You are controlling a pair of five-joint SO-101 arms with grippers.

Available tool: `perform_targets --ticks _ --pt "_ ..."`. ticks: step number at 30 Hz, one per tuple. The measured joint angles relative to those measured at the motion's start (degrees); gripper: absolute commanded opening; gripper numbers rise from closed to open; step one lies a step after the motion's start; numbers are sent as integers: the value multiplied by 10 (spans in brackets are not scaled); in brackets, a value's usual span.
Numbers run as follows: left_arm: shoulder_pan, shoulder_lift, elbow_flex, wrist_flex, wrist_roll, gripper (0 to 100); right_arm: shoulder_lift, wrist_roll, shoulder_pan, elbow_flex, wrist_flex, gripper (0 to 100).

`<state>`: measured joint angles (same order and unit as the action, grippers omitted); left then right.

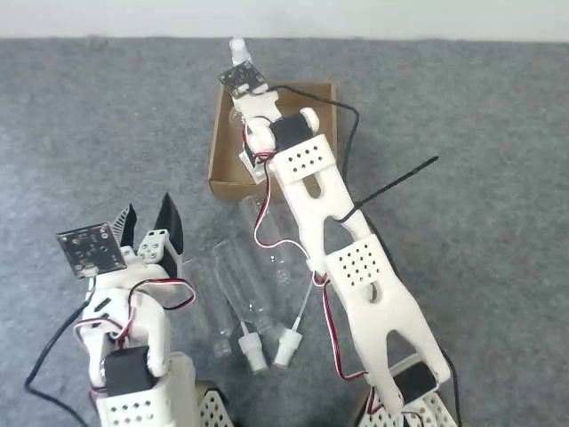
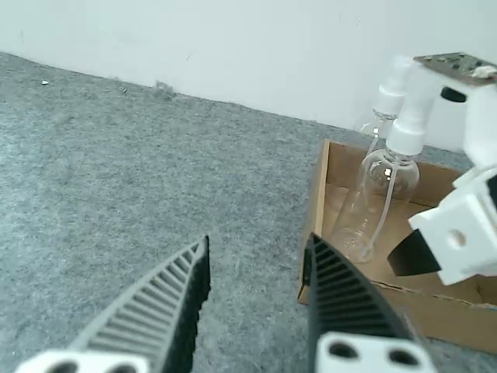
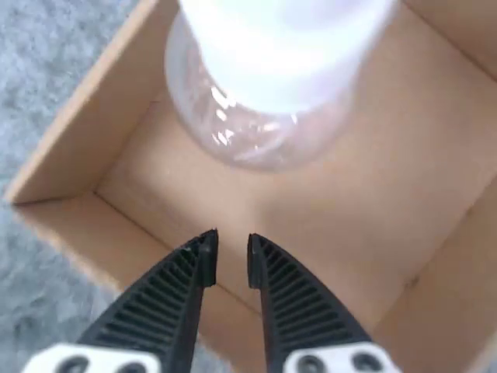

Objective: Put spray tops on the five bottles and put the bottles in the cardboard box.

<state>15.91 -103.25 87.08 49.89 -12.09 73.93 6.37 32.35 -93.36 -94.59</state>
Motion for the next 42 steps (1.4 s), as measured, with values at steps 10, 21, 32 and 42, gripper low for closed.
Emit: perform_targets --ticks 10,21,32,42 --pt "0 0 0 0 0 184 46 -36 0 0 86 32" --pt "0 0 0 0 0 184 65 -36 0 0 132 31" --pt "0 0 0 0 0 184 65 -38 0 0 161 31" --pt "0 0 0 0 0 184 63 -38 0 0 112 31"
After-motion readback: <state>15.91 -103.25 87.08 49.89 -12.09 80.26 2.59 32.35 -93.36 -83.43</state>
